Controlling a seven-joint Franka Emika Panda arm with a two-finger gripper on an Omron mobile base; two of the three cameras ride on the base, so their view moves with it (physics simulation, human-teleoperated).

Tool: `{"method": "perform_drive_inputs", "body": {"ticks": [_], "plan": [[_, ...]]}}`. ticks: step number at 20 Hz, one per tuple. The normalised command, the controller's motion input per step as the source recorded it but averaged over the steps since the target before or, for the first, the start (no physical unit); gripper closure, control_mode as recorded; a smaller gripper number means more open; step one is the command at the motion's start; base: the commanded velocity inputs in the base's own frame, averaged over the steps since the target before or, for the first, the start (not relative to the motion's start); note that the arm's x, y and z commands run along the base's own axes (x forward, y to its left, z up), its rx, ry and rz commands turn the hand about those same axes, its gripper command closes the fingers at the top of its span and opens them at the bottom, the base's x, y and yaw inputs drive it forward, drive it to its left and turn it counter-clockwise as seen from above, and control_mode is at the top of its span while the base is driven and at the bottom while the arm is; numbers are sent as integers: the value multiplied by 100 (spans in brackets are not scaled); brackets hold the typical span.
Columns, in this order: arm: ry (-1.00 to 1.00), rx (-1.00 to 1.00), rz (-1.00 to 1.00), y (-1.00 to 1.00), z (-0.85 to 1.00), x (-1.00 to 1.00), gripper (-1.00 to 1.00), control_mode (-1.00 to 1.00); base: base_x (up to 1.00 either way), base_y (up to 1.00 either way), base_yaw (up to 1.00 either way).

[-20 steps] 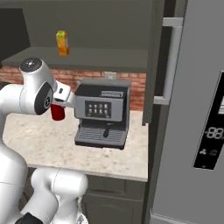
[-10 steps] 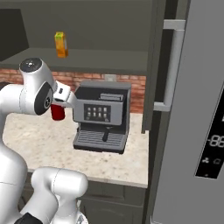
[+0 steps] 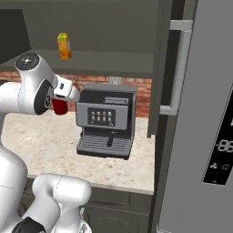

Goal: Sort all alcoholic drinks to one cabinet, and non-alcoholic drinks to the other.

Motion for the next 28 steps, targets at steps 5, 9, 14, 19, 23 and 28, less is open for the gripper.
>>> {"method": "perform_drive_inputs", "body": {"ticks": [5, 9, 14, 19, 23, 28], "plan": [[-12, 0, 0, -10, 90, 47, 100, -100, 0, 0, 0], [-6, 0, -2, -19, 50, 79, 100, -100, 0, 0, 0], [-5, -1, -4, -9, 13, 83, 100, -100, 0, 0, 0], [-7, 0, -3, -9, 23, 52, 100, -100, 0, 0, 0], [-6, 0, 0, -7, 34, 35, 100, -100, 0, 0, 0], [-2, 0, 0, -19, 22, 54, 100, -100, 0, 0, 0]]}}
